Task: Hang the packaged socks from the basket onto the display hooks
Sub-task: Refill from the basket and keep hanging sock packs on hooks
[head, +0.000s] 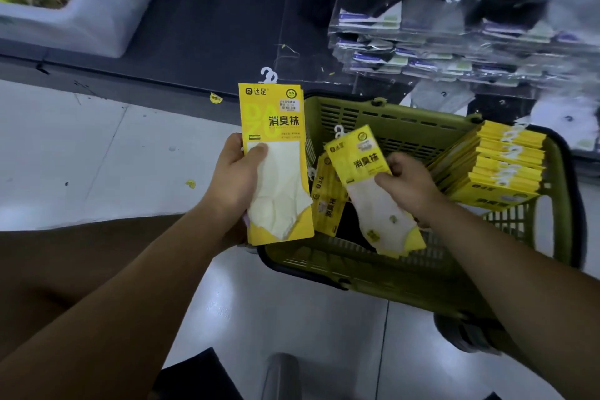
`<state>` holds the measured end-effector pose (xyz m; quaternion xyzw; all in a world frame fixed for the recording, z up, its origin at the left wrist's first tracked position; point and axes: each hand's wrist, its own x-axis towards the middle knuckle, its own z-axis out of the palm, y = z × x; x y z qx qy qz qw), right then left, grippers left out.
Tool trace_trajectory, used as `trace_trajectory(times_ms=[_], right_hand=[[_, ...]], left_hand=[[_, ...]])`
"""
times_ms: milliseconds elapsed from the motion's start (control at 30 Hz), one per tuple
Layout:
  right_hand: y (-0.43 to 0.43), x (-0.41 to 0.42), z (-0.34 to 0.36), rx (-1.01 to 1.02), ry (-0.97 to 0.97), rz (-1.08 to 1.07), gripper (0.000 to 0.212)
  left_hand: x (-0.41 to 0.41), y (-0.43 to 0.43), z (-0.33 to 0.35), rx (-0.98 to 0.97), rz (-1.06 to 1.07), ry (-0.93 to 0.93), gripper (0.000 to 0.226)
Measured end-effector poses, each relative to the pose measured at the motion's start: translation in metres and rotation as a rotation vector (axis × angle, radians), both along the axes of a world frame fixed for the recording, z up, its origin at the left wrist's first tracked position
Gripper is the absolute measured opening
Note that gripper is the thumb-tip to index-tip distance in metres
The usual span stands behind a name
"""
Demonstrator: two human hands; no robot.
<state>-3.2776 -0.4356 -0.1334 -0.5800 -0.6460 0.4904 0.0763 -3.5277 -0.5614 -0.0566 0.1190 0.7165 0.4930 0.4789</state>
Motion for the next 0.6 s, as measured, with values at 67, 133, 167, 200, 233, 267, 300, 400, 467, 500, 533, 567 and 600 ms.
trace_trajectory(times_ms=[67,133,167,200,233,267,300,400,467,500,533,567,600], right_hand=[[0.002,-0.004,0.026,0.004,0.156,-0.115,0.012],[0.001,-0.012,0.051,-0.023,0.334,-0.218,0.007],[0.001,-0.018,0.062,-0.056,0.439,-0.275,0.006],[0.001,-0.024,0.073,-0.096,0.546,-0.324,0.014],[0.0,-0.031,0.082,-0.144,0.652,-0.356,0.019],[-0.001,-0.039,0.09,-0.189,0.724,-0.364,0.021],[-0.003,-0.046,0.096,-0.238,0.763,-0.347,0.019],[-0.014,-0.066,0.1,-0.293,0.665,-0.24,0.009],[-0.021,-0.074,0.096,-0.227,0.543,-0.152,0.004],[-0.024,-0.076,0.093,-0.175,0.495,-0.105,0.003],[-0.026,-0.078,0.09,-0.118,0.46,-0.057,0.004],[-0.028,-0.079,0.087,-0.063,0.437,-0.013,0.006],[-0.027,-0.079,0.083,0.002,0.407,0.023,0.008]], left_hand=[[-0.002,0.001,0.001,-0.016,-0.004,0.003,0.023],[-0.004,0.003,0.003,-0.029,-0.02,0.049,0.016],[-0.004,0.003,0.004,-0.026,-0.035,0.072,0.014],[-0.004,0.004,0.005,-0.016,-0.048,0.089,0.015],[-0.003,0.004,0.007,-0.001,-0.054,0.091,0.017],[0.0,0.004,0.009,0.019,-0.047,0.073,0.017],[0.003,0.003,0.011,0.037,-0.03,0.032,0.018],[0.014,0.003,0.016,0.077,-0.014,-0.165,0.039],[0.017,0.004,0.019,0.088,-0.071,-0.261,0.053],[0.017,0.005,0.019,0.099,-0.101,-0.247,0.056],[0.018,0.005,0.019,0.112,-0.144,-0.175,0.054],[0.018,0.006,0.018,0.122,-0.187,-0.069,0.047],[0.018,0.006,0.017,0.134,-0.212,0.028,0.038]])
